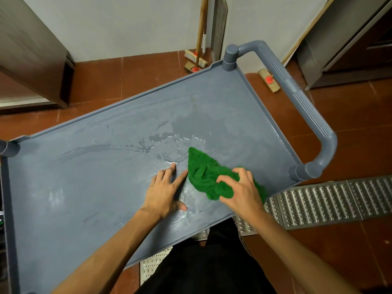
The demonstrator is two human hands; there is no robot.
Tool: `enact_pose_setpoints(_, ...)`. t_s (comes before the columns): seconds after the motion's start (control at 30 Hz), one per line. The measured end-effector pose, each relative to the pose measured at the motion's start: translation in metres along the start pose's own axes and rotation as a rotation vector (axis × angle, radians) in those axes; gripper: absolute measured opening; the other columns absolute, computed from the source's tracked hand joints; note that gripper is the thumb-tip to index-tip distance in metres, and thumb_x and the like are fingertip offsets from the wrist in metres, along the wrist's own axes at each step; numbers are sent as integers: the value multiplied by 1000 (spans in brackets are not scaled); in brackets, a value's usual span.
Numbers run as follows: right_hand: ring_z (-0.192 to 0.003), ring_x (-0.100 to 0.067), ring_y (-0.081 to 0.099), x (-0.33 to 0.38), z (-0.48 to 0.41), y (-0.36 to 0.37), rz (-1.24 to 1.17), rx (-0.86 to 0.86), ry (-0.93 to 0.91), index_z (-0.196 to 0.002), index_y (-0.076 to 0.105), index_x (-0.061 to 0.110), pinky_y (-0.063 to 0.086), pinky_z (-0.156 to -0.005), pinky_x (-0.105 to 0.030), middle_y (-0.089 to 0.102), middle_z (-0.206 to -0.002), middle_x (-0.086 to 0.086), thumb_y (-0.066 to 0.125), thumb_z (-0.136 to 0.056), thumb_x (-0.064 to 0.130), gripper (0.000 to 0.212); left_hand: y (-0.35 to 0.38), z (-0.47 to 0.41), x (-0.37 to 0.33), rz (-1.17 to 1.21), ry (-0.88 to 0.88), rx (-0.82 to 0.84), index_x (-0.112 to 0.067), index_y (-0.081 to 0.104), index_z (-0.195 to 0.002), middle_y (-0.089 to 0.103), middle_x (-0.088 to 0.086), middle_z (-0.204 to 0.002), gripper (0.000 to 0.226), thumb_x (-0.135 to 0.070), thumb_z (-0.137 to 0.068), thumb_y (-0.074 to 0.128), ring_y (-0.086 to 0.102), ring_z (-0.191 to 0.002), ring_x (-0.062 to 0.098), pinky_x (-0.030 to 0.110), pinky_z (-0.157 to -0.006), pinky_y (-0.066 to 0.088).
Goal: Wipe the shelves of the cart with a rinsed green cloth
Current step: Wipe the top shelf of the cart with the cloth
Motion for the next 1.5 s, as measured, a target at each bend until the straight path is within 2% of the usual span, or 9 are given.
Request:
enact_pose_setpoints(0.33, -109, -42, 44, -99, -62, -86, 50, -232, 321, -117, 69, 25, 43, -92, -45, 47, -117, -21, 83, -71, 21, 48, 1, 1, 1, 38, -11, -34, -33, 22, -161, 19, 16, -167, 122, -66, -61, 84, 33, -142, 37, 45, -116, 33)
enact_pose_setpoints(0.47, -117, -44, 40, -91, -55, -81, 15, -246, 285, -126, 65, 24, 43, -98, -54, 40, -133, -22, 80, -74, 23, 55, 6, 4, 3, 93, -22, -102, -22, 40, -156, 33, 24, -160, 122, -65, -53, 88, 46, -133, 44, 50, -107, 45)
enact_pose_setpoints(0.63, -137, -50, 26, -87, -34, -76, 133, -278, 228, -151, 39, 22, 32, -108, -60, 21, -155, -30, 78, -78, 34, 84, 18, 25, 16, 112, -168, -212, -9, 45, -151, 32, 32, -156, 121, -93, -64, 52, 42, -136, 51, 58, -106, 42)
enact_pose_setpoints(0.73, -134, -53, 28, -82, -37, -72, 189, -263, 262, -156, 30, 21, 34, -105, -61, 21, -154, -33, 76, -80, 39, 90, 25, 44, 29, 123, -384, -142, -13, 36, -156, 25, 31, -159, 135, -106, -58, 34, 29, -145, 48, 63, -108, 35)
enact_pose_setpoints(0.83, -124, -52, 35, -78, -54, -71, 174, -273, 298, -153, 35, 20, 39, -98, -61, 30, -146, -32, 75, -81, 44, 86, 33, 58, 36, 159, -563, -30, -21, 9, -163, 3, 28, -166, 152, -113, -42, 16, 5, -154, 44, 60, -116, 22)
enact_pose_setpoints(0.97, -116, -48, 40, -70, -72, -67, 207, -242, 258, -147, 47, 23, 41, -92, -56, 38, -141, -27, 76, -79, 51, 79, 36, 58, 37, 139, -590, 22, -21, -12, -162, -13, 26, -166, 156, -113, -36, -2, -8, -155, 43, 58, -120, 20)
enact_pose_setpoints(1.17, -116, -46, 42, -66, -109, -66, 155, -187, 325, -141, 55, 26, 40, -94, -53, 43, -136, -22, 79, -77, 48, 72, 41, 56, 41, 146, -577, -12, -16, -24, -156, -18, 29, -164, 150, -111, -42, -5, -14, -154, 46, 63, -120, 17)
enact_pose_setpoints(1.37, -121, -47, 40, -49, -152, -60, 18, -247, 505, -140, 56, 29, 39, -100, -55, 40, -139, -19, 71, -85, 45, 59, 50, 55, 43, 191, -563, -43, -14, -9, -160, -10, 31, -165, 143, -110, -57, 14, -7, -153, 50, 72, -114, 20)
enact_pose_setpoints(1.5, -119, -47, 41, -27, -179, -49, 1, -256, 569, -141, 53, 31, 37, -102, -54, 37, -142, -17, 64, -88, 50, 57, 54, 53, 43, 191, -545, -64, -9, 17, -161, 16, 37, -161, 137, -106, -65, 23, 21, -148, 57, 75, -99, 37)
Point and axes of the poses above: each hand's wrist, its own z-axis away from the middle knuckle, its own y-axis out of the palm, x = y × z, the point moved 5 cm from there along -z, towards the middle knuckle
